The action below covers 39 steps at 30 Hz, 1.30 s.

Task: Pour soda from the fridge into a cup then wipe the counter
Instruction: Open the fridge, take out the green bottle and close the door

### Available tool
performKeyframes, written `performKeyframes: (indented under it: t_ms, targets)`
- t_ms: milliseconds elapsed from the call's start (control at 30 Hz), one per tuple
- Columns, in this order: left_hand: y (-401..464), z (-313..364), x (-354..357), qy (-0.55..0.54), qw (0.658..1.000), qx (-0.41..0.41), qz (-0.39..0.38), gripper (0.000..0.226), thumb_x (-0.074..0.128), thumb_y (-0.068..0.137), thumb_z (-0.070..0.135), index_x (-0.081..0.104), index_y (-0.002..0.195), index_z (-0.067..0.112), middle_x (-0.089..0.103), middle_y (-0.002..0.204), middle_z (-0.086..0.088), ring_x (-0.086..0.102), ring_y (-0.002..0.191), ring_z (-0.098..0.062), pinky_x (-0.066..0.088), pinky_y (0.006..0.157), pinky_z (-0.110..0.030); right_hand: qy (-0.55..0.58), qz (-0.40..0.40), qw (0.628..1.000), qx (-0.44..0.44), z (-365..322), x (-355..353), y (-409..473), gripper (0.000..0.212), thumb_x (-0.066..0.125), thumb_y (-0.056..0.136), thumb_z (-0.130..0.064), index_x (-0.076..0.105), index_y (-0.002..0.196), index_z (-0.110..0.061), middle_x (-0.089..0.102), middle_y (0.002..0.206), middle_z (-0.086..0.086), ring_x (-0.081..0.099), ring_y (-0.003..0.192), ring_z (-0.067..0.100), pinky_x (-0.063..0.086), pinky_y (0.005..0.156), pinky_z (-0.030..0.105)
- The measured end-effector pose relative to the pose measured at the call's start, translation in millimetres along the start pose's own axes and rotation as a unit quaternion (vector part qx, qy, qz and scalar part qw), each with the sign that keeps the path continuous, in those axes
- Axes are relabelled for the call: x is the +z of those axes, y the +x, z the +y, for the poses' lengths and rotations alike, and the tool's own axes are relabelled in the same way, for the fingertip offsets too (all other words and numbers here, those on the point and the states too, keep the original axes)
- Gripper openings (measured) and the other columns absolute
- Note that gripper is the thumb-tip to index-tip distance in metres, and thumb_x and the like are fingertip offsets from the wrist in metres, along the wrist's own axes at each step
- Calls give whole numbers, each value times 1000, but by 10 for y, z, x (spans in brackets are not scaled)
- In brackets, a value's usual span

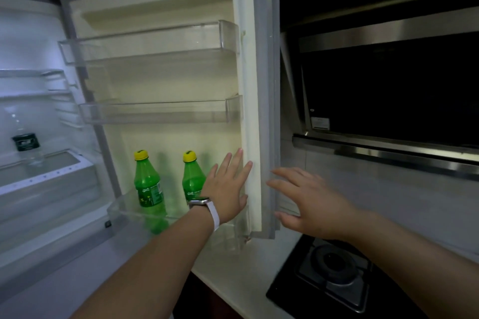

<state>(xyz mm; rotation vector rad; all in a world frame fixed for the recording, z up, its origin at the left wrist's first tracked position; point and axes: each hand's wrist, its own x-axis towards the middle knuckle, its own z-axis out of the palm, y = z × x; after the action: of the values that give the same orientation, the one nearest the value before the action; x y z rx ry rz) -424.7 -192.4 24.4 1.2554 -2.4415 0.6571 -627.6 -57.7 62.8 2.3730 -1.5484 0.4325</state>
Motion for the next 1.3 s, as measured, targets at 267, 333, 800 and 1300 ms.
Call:
performKeyframes:
  t_ms: [267, 333, 800, 1300]
  targets:
    - [42, -20, 37, -5, 1000, 6, 12, 85, 49, 91, 46, -2, 156, 25, -18, 163, -5, -7, 151, -27, 15, 119, -48, -7, 14, 1000, -6, 33, 108, 153, 65, 48, 88, -59, 30, 146, -35, 25, 156, -6, 25, 140, 14, 30, 108, 38]
    - [40, -25, 41, -6, 1000, 6, 10, 84, 49, 91, 46, -2, 156, 26, -19, 163, -5, -8, 151, -26, 14, 120, -48, -10, 18, 1000, -7, 31, 119, 184, 64, 49, 88, -58, 31, 145, -35, 26, 156, -6, 25, 140, 14, 31, 107, 37]
    - [-452, -642, -212, -155, 975, -44, 152, 57, 66, 79, 30, 54, 131, 13, 41, 149, -16, 45, 132, -34, 45, 100, -46, 0, 26, 999, -18, -128, 261, 561, 68, 50, 89, -57, 28, 149, -34, 24, 157, -7, 24, 142, 14, 28, 110, 38]
    - [-689, -930, 78, -490, 821, -291, -35, 83, 77, 81, 33, 29, 148, 22, 46, 139, -4, 48, 124, -20, 45, 101, -41, -72, 52, 996, -26, -200, 447, 942, 64, 61, 84, -48, 45, 140, -23, 40, 151, 4, 32, 140, 26, 35, 105, 44]
